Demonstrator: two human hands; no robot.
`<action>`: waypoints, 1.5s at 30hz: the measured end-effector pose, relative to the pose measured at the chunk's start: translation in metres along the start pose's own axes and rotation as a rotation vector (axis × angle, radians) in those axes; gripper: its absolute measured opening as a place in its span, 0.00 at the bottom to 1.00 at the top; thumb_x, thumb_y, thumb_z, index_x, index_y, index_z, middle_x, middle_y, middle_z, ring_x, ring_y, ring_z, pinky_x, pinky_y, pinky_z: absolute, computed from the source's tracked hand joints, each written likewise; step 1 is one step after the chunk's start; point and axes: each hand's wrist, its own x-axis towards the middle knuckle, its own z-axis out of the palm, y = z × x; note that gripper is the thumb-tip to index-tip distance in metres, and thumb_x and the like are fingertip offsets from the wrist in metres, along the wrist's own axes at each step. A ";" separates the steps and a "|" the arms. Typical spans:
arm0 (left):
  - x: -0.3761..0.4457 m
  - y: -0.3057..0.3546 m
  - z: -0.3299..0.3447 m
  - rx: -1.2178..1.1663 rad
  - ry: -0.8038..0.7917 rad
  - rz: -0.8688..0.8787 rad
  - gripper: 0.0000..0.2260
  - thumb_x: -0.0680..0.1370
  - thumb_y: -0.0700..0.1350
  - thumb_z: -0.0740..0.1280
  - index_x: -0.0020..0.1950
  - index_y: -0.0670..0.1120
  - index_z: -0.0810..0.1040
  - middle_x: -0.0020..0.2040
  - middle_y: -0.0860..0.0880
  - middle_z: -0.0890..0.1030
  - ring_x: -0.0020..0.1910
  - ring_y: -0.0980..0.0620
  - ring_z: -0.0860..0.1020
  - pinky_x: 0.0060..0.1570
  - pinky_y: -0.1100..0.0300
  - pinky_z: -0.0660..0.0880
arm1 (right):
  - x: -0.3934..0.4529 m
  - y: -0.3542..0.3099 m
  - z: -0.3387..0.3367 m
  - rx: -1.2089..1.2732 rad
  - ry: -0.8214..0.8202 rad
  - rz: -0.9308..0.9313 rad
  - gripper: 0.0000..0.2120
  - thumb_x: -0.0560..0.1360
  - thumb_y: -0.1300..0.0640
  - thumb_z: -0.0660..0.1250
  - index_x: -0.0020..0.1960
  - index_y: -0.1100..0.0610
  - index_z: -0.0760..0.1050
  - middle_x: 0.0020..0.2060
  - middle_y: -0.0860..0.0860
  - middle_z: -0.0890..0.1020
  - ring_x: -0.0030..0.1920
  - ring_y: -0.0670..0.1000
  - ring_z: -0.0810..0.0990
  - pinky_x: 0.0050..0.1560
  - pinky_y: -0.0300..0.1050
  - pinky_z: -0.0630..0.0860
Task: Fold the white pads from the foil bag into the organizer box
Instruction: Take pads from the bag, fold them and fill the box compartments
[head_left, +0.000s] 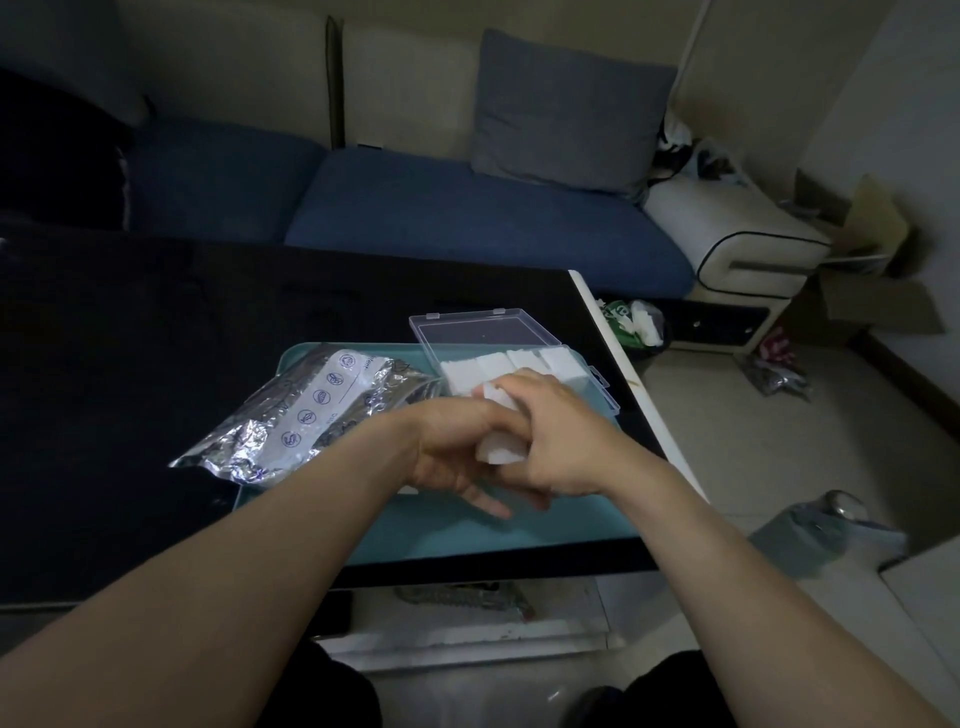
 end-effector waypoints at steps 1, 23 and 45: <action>0.000 0.000 0.001 0.023 -0.001 -0.001 0.09 0.79 0.41 0.62 0.57 0.42 0.77 0.53 0.36 0.82 0.54 0.37 0.81 0.54 0.46 0.75 | 0.001 0.001 0.000 0.025 0.015 0.000 0.34 0.64 0.56 0.80 0.66 0.49 0.73 0.57 0.48 0.76 0.57 0.51 0.76 0.54 0.49 0.78; 0.007 0.005 -0.003 -0.300 -0.006 0.054 0.28 0.74 0.61 0.69 0.63 0.39 0.77 0.52 0.37 0.76 0.56 0.33 0.79 0.50 0.47 0.82 | -0.007 0.029 -0.012 0.727 0.009 0.184 0.10 0.73 0.63 0.76 0.53 0.62 0.81 0.42 0.52 0.86 0.43 0.50 0.84 0.47 0.49 0.77; 0.009 0.011 -0.004 -0.398 0.095 0.099 0.23 0.78 0.53 0.66 0.66 0.37 0.75 0.51 0.37 0.79 0.42 0.38 0.80 0.37 0.52 0.82 | 0.002 0.017 -0.011 0.394 0.153 0.158 0.08 0.75 0.59 0.74 0.52 0.55 0.77 0.50 0.50 0.84 0.54 0.46 0.82 0.54 0.42 0.77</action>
